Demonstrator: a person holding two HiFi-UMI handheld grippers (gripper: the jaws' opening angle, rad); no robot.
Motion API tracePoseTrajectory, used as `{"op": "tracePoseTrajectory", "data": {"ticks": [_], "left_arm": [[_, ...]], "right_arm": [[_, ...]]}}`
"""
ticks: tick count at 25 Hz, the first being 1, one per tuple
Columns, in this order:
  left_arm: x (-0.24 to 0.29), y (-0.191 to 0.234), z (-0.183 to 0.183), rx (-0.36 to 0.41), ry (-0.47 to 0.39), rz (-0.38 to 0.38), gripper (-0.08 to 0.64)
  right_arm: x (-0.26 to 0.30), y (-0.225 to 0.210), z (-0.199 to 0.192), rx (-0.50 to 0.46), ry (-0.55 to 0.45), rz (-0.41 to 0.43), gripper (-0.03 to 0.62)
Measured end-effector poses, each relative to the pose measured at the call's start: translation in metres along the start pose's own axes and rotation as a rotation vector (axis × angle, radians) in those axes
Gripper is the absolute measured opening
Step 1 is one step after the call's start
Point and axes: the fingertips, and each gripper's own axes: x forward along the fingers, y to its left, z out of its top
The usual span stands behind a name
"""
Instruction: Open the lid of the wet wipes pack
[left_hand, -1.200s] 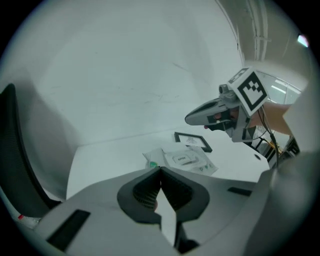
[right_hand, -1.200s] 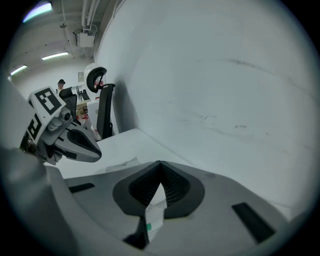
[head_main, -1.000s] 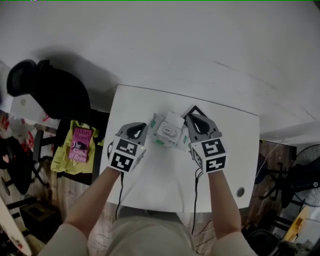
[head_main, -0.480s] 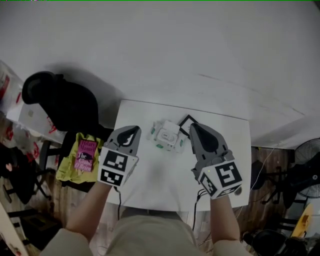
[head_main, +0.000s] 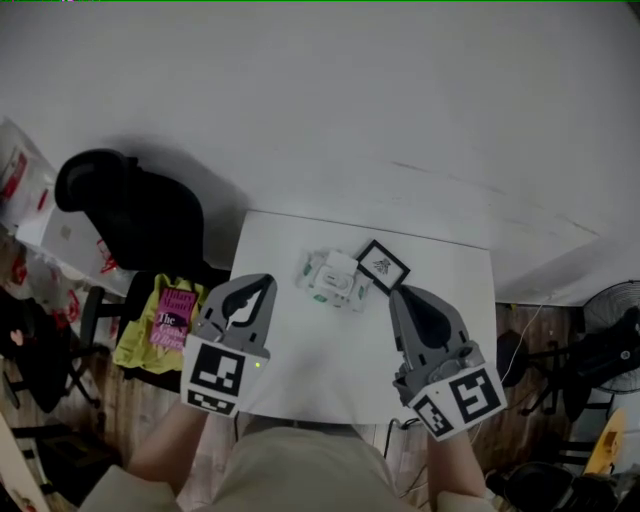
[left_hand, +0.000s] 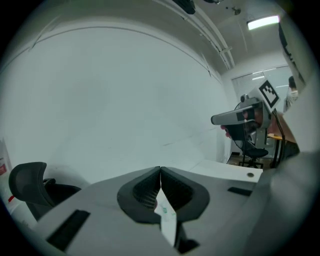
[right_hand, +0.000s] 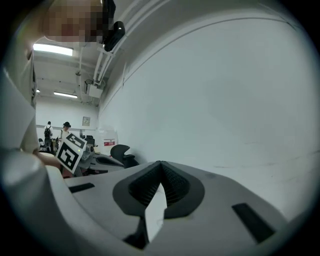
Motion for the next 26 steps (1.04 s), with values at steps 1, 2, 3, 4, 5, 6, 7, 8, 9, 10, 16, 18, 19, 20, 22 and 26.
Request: {"op": "tracePoseTrajectory", "data": {"ticks": [1,2,3,4,5,6,7,8,9,10,16,18,19,20,22,26], "left_arm": [[-0.005,0.0,0.003,-0.003,-0.009,0.0,0.021],[-0.009,-0.001,0.004,-0.008,-0.016,0.001,0.021],[-0.013,-0.003,0.005,-0.013,-0.02,0.0,0.021],[-0.017,-0.004,0.004,-0.017,-0.021,-0.001,0.021],[-0.021,-0.007,0.001,-0.02,-0.019,-0.002,0.021],[-0.026,-0.008,-0.001,-0.024,-0.016,-0.002,0.021],[-0.03,-0.009,-0.004,-0.031,-0.016,-0.001,0.021],[-0.033,-0.009,-0.005,-0.04,-0.021,0.002,0.021],[-0.034,-0.01,-0.006,-0.047,-0.029,0.005,0.021],[-0.036,-0.011,-0.006,-0.045,-0.035,0.008,0.021],[-0.044,-0.02,-0.016,-0.085,-0.018,-0.004,0.021],[-0.044,-0.018,-0.016,-0.096,-0.022,0.008,0.021],[-0.044,-0.017,-0.015,-0.096,-0.021,0.01,0.021],[-0.043,-0.017,-0.015,-0.094,-0.017,0.009,0.021],[-0.04,-0.015,-0.015,-0.085,-0.008,0.004,0.021],[-0.035,-0.018,-0.018,-0.079,0.027,-0.016,0.021]], "right_arm": [[-0.002,0.004,-0.003,-0.017,0.009,0.007,0.023],[-0.004,0.007,-0.006,-0.028,0.018,0.01,0.025],[-0.005,0.01,-0.01,-0.028,0.026,0.011,0.025],[-0.008,0.012,-0.014,-0.019,0.032,0.013,0.025],[-0.01,0.015,-0.017,-0.007,0.038,0.015,0.023],[-0.013,0.019,-0.019,0.003,0.045,0.018,0.024],[-0.015,0.023,-0.022,0.011,0.051,0.023,0.025],[-0.016,0.026,-0.024,0.021,0.057,0.032,0.024],[-0.018,0.029,-0.026,0.038,0.062,0.048,0.025],[-0.02,0.033,-0.029,0.058,0.067,0.068,0.025],[-0.024,0.04,-0.041,0.097,0.091,0.093,0.025],[-0.022,0.039,-0.042,0.098,0.091,0.089,0.025],[-0.021,0.039,-0.043,0.096,0.093,0.09,0.025],[-0.02,0.039,-0.044,0.088,0.097,0.092,0.025],[-0.017,0.042,-0.045,0.055,0.107,0.098,0.025],[-0.014,0.047,-0.046,0.012,0.111,0.11,0.025]]}}
